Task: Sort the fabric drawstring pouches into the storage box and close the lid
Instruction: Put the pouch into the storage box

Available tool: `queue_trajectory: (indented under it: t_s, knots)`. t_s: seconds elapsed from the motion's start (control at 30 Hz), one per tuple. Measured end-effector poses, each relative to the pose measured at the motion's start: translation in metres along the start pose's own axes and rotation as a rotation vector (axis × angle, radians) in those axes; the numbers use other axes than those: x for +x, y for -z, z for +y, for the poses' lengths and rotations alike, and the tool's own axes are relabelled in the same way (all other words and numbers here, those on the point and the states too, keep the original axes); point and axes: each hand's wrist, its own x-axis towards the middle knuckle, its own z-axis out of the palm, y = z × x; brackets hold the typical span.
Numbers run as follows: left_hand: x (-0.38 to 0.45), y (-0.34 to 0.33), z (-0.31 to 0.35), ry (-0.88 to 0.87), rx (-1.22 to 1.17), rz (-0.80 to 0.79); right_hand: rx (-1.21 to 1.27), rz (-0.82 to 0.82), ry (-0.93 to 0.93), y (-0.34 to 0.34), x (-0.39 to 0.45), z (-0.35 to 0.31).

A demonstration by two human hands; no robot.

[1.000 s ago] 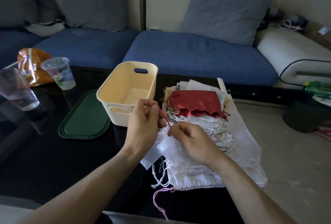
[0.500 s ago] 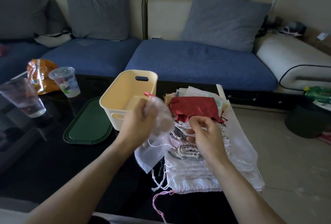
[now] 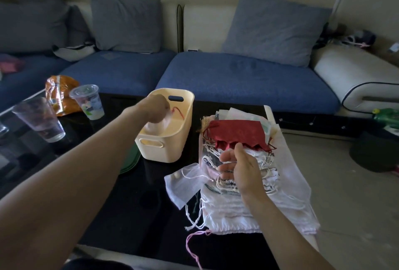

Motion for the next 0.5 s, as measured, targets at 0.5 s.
queue_trajectory:
  t_s: [0.5]
  knots:
    - [0.022, -0.03, 0.01, 0.013, -0.035, -0.008, -0.133, -0.086, 0.133, 0.005, 0.003, 0.001]
